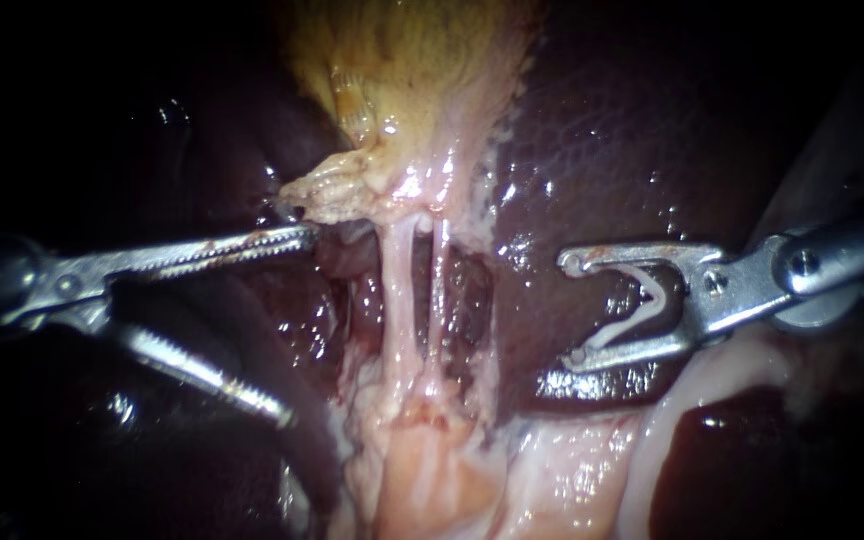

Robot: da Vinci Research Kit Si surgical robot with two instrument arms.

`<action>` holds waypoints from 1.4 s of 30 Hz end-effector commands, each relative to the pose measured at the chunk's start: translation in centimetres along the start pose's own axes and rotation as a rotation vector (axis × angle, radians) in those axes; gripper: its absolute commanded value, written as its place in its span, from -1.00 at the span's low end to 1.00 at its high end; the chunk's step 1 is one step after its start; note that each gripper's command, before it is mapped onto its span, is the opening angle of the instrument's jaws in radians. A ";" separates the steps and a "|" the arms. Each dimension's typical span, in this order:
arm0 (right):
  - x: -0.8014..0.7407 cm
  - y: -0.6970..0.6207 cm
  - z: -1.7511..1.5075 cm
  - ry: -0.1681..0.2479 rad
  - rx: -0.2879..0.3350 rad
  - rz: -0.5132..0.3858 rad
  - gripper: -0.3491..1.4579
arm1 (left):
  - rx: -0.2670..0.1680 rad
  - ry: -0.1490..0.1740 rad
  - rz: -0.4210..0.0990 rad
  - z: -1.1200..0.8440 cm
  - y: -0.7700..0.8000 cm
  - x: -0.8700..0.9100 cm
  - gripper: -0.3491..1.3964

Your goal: Grabbing gallbladder

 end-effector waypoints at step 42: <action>-0.01 -0.01 -0.02 0.000 0.002 -0.001 -0.06 | 0.172 -0.140 -0.189 -0.05 -0.81 0.10 -1.00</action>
